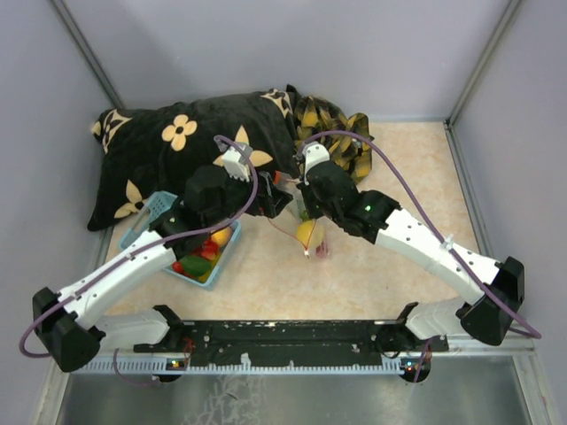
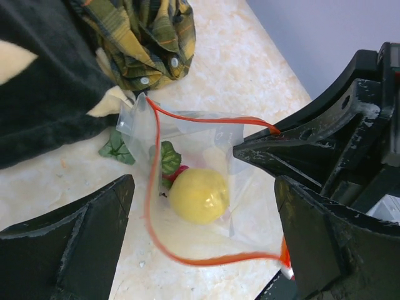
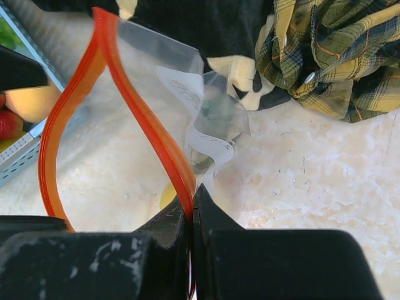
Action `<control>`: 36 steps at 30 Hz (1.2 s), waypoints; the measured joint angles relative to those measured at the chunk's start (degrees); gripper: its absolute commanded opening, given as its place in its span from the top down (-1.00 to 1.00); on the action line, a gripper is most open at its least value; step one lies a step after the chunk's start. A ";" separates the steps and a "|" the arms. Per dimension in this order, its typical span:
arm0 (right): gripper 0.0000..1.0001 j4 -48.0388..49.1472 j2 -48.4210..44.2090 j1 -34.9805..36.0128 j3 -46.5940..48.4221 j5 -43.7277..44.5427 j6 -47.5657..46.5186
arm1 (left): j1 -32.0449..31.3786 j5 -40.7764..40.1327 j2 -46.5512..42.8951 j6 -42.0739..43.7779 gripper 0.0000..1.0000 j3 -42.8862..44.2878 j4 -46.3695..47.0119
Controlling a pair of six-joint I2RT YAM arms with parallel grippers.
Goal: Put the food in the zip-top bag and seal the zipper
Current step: Place the fake fruit in the zipper food storage bag, then pick up the fake fruit from the bin.
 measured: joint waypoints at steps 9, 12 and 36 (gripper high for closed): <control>1.00 0.44 0.00 0.00 0.00 0.00 0.00 | 0.00 -10.38 -6.99 -1.68 -0.98 2.69 -17.05; 1.00 0.74 0.00 0.00 -0.02 0.00 0.00 | 0.07 -14.80 -8.24 -2.43 -0.98 4.39 -24.30; 1.00 4.33 -0.22 0.22 -2.51 -0.59 -0.11 | 23.34 -23.87 -15.80 -14.21 -0.98 -3.32 -57.72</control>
